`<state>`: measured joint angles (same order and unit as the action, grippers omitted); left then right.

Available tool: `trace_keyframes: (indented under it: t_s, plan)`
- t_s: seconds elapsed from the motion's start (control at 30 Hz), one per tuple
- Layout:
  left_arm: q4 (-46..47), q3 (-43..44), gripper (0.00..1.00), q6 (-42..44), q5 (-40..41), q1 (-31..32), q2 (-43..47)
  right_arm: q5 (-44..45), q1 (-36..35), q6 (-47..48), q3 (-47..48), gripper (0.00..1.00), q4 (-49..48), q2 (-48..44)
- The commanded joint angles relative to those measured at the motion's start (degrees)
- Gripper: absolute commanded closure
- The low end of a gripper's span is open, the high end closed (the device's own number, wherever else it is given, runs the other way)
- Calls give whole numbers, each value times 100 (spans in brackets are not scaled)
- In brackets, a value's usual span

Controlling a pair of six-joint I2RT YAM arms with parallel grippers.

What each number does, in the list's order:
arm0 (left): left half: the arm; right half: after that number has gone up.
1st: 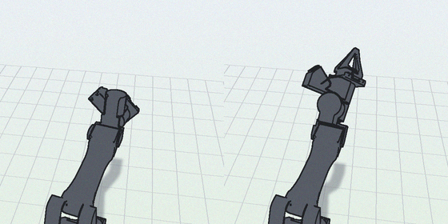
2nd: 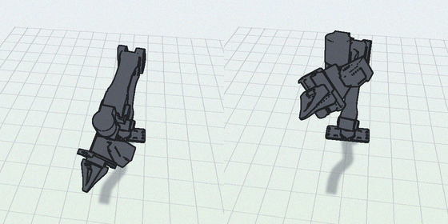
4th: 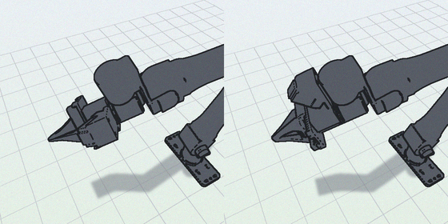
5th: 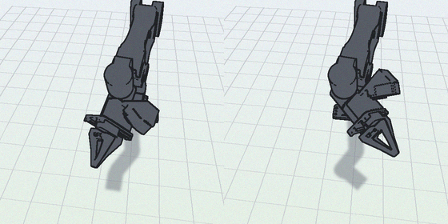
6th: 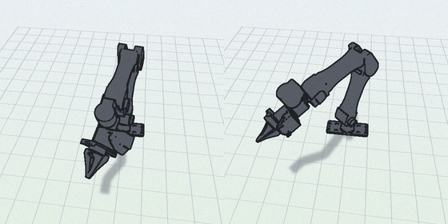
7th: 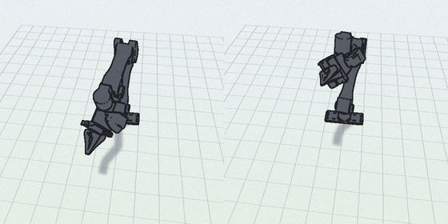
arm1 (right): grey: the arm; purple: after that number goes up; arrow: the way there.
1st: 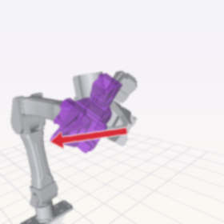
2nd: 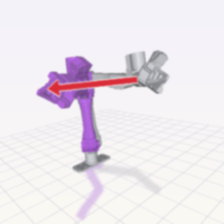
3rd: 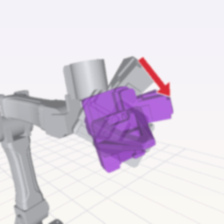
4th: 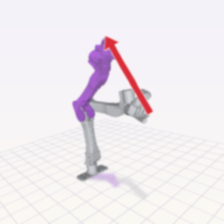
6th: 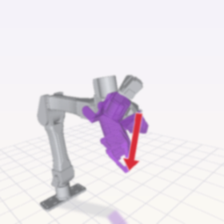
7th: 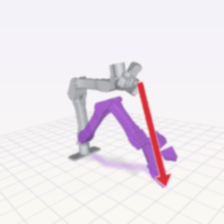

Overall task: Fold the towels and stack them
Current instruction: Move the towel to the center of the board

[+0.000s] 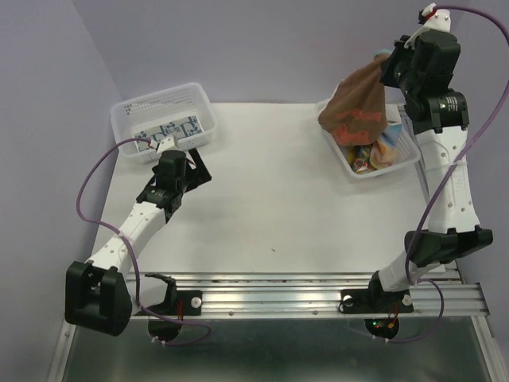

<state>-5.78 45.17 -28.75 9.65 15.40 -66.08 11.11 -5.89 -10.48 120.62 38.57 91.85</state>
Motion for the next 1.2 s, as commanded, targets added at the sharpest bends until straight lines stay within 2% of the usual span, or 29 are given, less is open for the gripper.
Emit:
trace_keyframes:
  t_s: [0.0, 0.2, 0.4, 0.53, 0.73, 0.9, 1.03, 1.17]
  plan:
    - [147, 229, 1, 63, -60, 16, 201, -601, 26, 81, 603, 99, -174, -106]
    - [183, 221, 1, 54, -104, 16, 236, -2076, 18, -225, 682, 99, -534, -387]
    - [253, 273, 1, 2, -402, 16, 376, -3430, -70, -1096, 297, 99, -859, -818]
    - [270, 291, 1, -95, -595, 16, 543, -3467, -535, -1298, 269, 99, -807, -941]
    - [262, 98, 1, -394, -798, 16, 1026, -3027, -2036, -1368, 786, 99, -622, -862]
    - [87, -87, 1, -727, -833, 16, 1510, -3045, -2451, -1711, 867, 99, -745, -818]
    - [-134, -218, 1, -921, -684, 16, 1958, -2739, -2654, -1948, 175, 99, -1034, -1055]
    - [-230, -421, 1, -1115, -429, 16, 2117, -1650, -2645, -1958, -792, 99, -1079, -1100]
